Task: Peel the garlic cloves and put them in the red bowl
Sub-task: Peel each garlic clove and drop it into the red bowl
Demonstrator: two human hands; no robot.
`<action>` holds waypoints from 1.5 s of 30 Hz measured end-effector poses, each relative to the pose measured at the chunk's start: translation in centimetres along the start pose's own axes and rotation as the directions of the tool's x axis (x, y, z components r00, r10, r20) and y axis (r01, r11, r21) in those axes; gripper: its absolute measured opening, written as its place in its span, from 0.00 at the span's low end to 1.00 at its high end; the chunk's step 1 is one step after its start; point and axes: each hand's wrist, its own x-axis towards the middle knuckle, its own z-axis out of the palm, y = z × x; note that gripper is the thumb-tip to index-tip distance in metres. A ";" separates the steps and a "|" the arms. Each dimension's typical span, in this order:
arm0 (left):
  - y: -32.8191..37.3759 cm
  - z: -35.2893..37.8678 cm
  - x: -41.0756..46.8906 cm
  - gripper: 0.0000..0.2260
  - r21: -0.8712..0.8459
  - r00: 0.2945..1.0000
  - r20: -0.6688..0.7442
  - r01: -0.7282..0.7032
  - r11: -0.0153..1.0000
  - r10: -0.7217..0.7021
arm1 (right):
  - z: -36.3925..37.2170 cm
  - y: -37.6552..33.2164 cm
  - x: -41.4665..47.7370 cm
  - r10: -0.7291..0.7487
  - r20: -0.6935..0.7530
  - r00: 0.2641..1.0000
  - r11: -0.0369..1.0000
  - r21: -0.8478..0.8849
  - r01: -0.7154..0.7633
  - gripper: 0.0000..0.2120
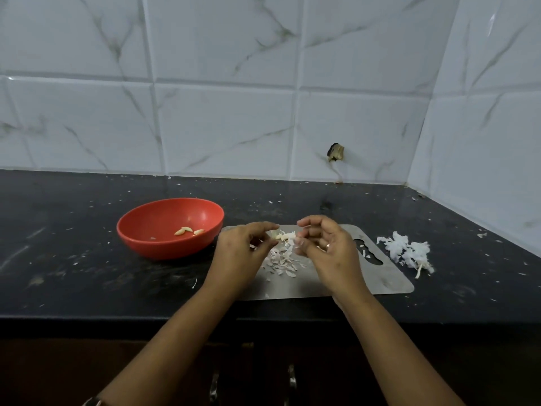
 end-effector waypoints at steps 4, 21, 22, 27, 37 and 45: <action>0.0 -0.5 0.4 0.09 0.120 0.999 -0.039 0.018 0.993 -0.014 | -0.9 1.0 1.0 -0.013 -0.023 1.000 0.957 -0.290 0.006 0.13; -3.5 -10.0 6.6 0.07 0.484 0.863 0.084 0.402 0.777 -0.498 | 1.0 1.1 6.0 0.078 0.364 0.928 0.551 -0.792 0.264 0.13; -3.7 -10.0 6.8 0.07 0.495 0.845 0.111 0.410 0.766 -0.524 | 1.2 1.0 6.0 0.092 0.378 0.921 0.500 -0.818 0.285 0.12; -5.6 -10.7 7.8 0.04 0.519 0.798 0.112 0.461 0.720 -0.592 | 1.7 1.4 6.3 0.149 0.363 0.920 0.459 -0.849 0.261 0.12; -7.8 -12.1 8.5 0.13 0.338 0.795 -0.015 0.575 0.745 -0.607 | 1.4 2.6 6.7 0.170 0.303 0.938 0.488 -0.853 0.187 0.12; -2.0 -10.9 7.0 0.12 0.167 0.946 -0.045 0.325 0.931 -0.322 | 1.3 2.6 6.3 0.123 0.293 0.948 0.415 -0.883 0.219 0.12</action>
